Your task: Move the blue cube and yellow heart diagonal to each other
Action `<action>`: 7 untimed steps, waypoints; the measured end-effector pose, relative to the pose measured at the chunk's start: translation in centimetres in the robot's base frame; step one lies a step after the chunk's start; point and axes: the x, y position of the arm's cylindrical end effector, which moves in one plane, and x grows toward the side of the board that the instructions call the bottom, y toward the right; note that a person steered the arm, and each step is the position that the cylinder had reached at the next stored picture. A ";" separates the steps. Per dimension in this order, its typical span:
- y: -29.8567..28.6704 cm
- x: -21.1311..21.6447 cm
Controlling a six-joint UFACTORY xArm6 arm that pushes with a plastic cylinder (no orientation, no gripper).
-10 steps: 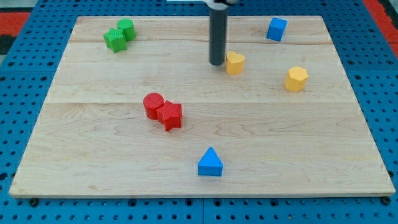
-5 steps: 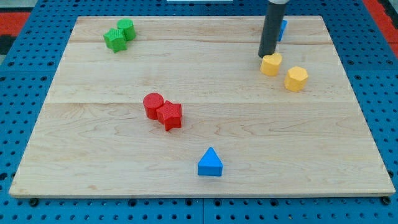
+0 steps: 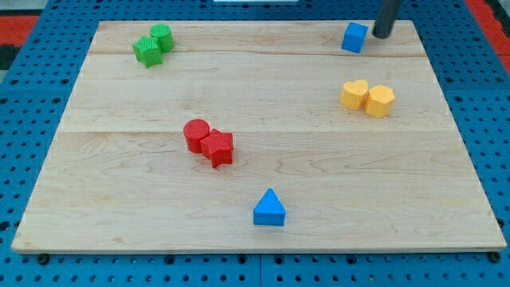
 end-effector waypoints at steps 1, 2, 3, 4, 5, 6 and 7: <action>-7.5 1.3; -15.2 3.1; -15.1 2.6; -13.3 1.6; -11.5 1.7; -9.9 3.0; -13.8 6.2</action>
